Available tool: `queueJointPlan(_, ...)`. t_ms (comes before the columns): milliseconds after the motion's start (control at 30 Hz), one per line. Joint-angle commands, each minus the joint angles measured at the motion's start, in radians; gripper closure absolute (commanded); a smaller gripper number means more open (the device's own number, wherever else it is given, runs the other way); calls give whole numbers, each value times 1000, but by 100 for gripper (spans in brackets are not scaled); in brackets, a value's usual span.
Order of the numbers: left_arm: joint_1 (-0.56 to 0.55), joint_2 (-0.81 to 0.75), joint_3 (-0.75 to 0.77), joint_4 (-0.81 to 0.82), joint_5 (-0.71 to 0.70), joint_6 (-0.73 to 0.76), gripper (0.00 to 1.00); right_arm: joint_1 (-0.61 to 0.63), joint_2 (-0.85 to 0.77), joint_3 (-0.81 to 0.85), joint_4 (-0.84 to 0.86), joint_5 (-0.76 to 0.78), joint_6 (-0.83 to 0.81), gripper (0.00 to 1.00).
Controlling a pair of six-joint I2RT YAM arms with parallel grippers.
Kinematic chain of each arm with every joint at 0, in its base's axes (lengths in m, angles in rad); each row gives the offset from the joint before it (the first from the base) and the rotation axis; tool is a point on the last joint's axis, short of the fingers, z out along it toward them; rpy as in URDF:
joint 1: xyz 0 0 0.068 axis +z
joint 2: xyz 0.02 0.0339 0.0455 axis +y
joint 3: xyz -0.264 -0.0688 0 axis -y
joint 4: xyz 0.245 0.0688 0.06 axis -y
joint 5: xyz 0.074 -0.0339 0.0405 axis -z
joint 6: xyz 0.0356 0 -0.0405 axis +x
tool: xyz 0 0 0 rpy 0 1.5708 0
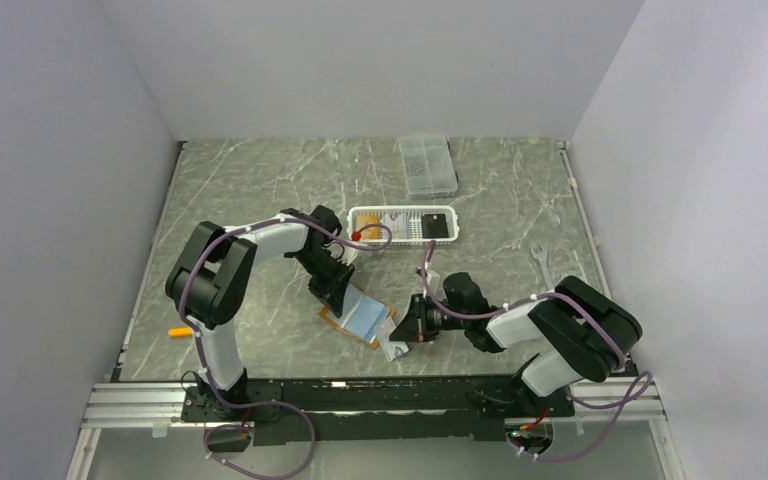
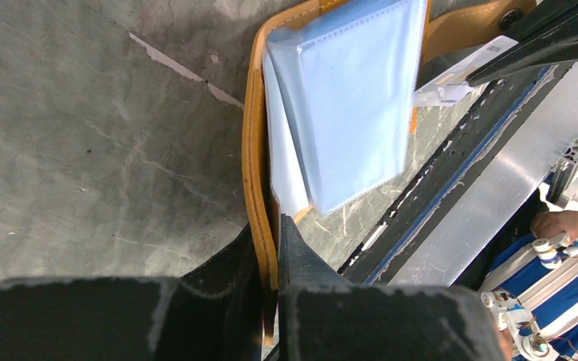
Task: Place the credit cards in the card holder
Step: Turn over the card slot in the card holder.
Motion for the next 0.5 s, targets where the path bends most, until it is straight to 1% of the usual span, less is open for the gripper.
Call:
queueJointPlan(0,-7,-19,29,-20,13,28,98,-4,27,32,75,-1,0,100)
queueJointPlan(233,-6,-23,27,-20,11,28,98,-3,12,46,70,-6,-2,100)
queueJointPlan(333,-6,-25,27,-20,11,30,99,-2,-23,56,-3,7,-24,100)
queueJointPlan(467,-7,-28,28,-18,9,29,99,-3,-41,116,-172,29,-72,100)
